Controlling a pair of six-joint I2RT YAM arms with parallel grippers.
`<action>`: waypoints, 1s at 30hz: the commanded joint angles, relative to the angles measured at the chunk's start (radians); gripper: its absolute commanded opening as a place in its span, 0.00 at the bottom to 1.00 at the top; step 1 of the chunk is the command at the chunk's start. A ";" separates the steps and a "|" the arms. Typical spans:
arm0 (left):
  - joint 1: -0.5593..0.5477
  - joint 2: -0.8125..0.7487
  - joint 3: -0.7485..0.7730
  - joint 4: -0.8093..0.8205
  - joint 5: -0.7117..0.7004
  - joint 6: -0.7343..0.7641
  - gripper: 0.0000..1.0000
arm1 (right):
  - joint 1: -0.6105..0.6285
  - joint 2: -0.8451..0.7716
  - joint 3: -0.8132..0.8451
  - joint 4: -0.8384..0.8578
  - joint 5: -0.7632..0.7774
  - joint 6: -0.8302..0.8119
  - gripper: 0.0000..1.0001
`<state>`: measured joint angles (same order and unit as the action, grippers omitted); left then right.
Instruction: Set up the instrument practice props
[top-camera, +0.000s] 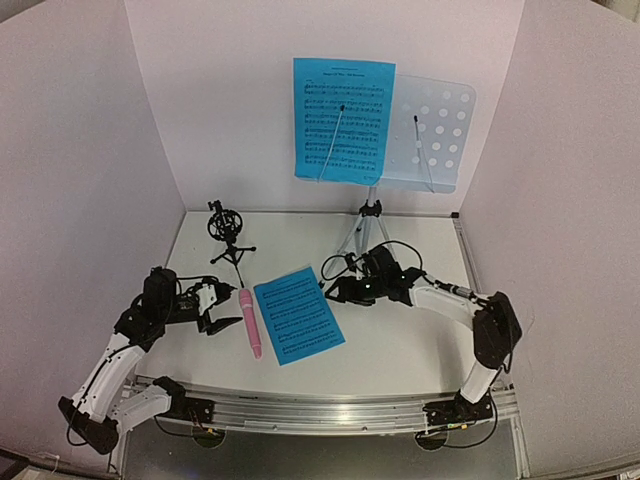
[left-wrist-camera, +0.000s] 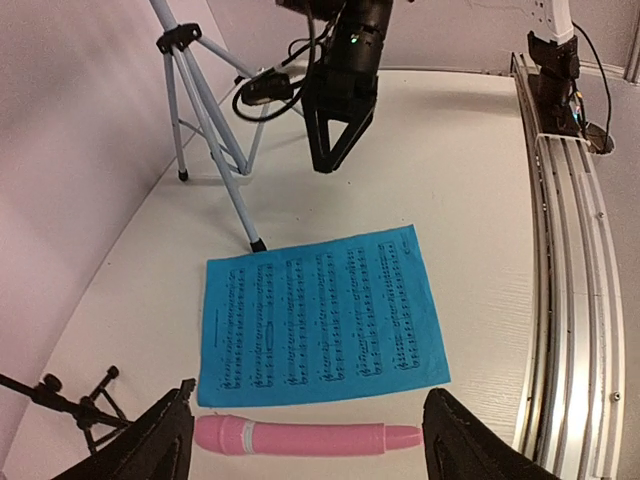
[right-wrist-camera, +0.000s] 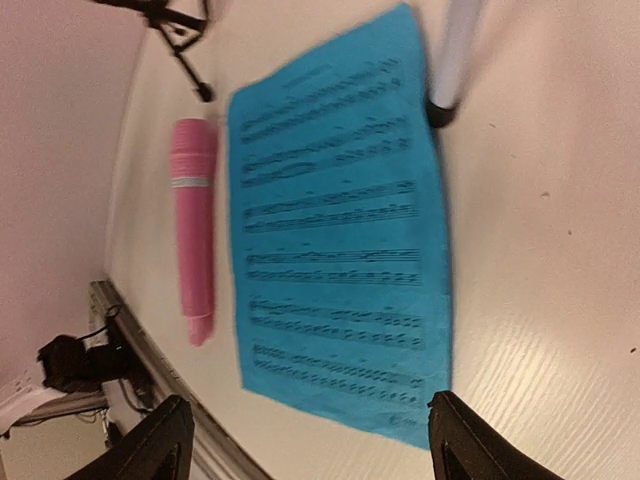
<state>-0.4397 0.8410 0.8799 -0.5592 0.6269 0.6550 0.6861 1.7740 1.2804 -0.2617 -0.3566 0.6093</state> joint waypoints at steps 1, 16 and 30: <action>-0.008 -0.035 -0.054 0.019 -0.040 -0.062 0.82 | 0.000 0.163 0.114 -0.004 0.101 0.017 0.79; -0.010 -0.036 -0.116 0.145 -0.103 -0.210 0.84 | -0.057 0.498 0.328 0.013 -0.039 -0.082 0.67; -0.010 0.009 -0.112 0.192 -0.095 -0.189 0.84 | -0.044 0.488 0.174 0.226 -0.136 -0.001 0.60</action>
<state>-0.4461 0.8368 0.7547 -0.4105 0.5343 0.4660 0.6353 2.2509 1.5129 -0.0991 -0.4674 0.5633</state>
